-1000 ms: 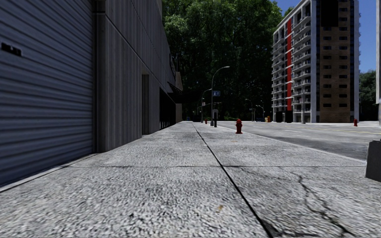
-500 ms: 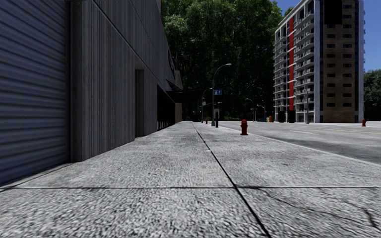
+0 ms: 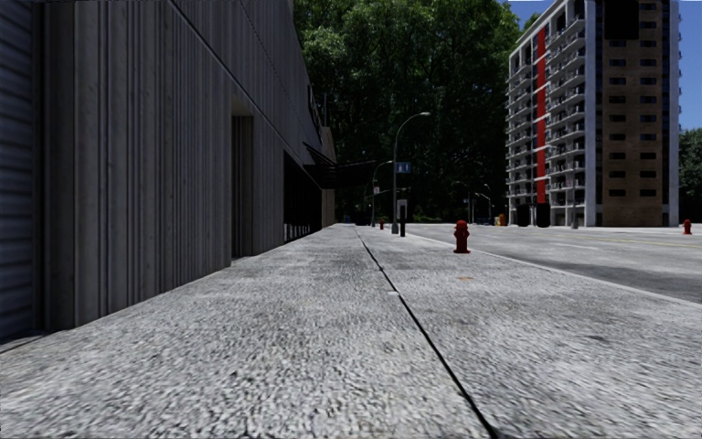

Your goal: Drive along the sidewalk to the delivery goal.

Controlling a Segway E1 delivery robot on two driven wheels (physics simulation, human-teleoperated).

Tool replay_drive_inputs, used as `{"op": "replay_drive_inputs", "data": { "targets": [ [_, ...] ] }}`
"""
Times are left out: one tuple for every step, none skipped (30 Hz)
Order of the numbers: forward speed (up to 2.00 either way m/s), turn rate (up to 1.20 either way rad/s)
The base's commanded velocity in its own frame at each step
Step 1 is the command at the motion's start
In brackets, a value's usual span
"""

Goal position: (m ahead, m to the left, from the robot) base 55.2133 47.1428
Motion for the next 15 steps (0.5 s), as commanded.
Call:
{"op": "replay_drive_inputs", "data": {
  "targets": [
    [1.96, 0.00],
    [1.96, 0.00],
    [1.96, 0.00],
    [1.96, 0.00],
    [1.96, 0.00],
    [1.96, 0.00],
    [1.96, 0.00],
    [1.96, 0.00],
    [1.96, 0.00],
    [1.96, 0.00],
    [1.96, 0.00],
    [1.96, 0.00],
    [1.96, 0.00],
    [1.96, 0.00],
    [1.96, 0.00]
  ]
}}
